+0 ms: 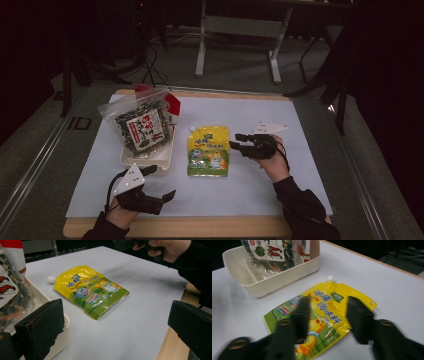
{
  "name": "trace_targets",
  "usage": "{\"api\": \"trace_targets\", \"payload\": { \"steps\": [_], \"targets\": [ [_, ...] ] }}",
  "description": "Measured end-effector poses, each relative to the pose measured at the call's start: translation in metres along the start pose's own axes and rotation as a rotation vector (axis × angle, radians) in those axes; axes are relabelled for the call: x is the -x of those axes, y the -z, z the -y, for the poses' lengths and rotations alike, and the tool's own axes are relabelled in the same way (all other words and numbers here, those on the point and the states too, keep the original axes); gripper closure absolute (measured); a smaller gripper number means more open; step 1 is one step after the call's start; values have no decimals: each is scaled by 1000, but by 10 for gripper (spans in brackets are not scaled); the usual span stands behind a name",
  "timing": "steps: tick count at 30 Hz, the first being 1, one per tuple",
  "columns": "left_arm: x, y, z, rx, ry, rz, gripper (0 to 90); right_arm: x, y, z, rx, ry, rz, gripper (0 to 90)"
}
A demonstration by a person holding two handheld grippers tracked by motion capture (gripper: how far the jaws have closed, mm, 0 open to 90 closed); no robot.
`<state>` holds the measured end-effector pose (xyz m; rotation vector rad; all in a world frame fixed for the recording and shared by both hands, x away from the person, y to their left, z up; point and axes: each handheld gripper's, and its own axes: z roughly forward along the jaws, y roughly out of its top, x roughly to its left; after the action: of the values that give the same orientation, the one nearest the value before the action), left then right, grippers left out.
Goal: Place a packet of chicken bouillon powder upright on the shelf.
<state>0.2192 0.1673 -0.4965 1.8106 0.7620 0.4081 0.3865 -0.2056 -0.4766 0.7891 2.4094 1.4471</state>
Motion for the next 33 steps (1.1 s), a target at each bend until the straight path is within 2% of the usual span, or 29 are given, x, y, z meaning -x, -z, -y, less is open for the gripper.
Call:
{"api": "trace_targets", "payload": {
  "steps": [1, 3, 4, 13, 22, 33],
  "targets": [
    [0, 0, 1, 4, 3, 4, 18, 1, -4, 0, -6, 5, 8, 655],
    [0, 0, 1, 4, 3, 4, 17, 2, -9, 0, -11, 4, 6, 655],
    [0, -2, 3, 1, 1, 9, 18, 3, -18, 0, -17, 0, 3, 724],
    [2, -4, 6, -4, -9, 17, 17, 5, -59, -9, -49, -13, -23, 897],
    [3, -5, 9, -7, -12, 26, 18, 10, -99, -17, -94, -36, -22, 900],
    [5, -6, 14, -13, -10, 40, 17, 14, -132, -31, -121, -41, -8, 900]
  ]
}}
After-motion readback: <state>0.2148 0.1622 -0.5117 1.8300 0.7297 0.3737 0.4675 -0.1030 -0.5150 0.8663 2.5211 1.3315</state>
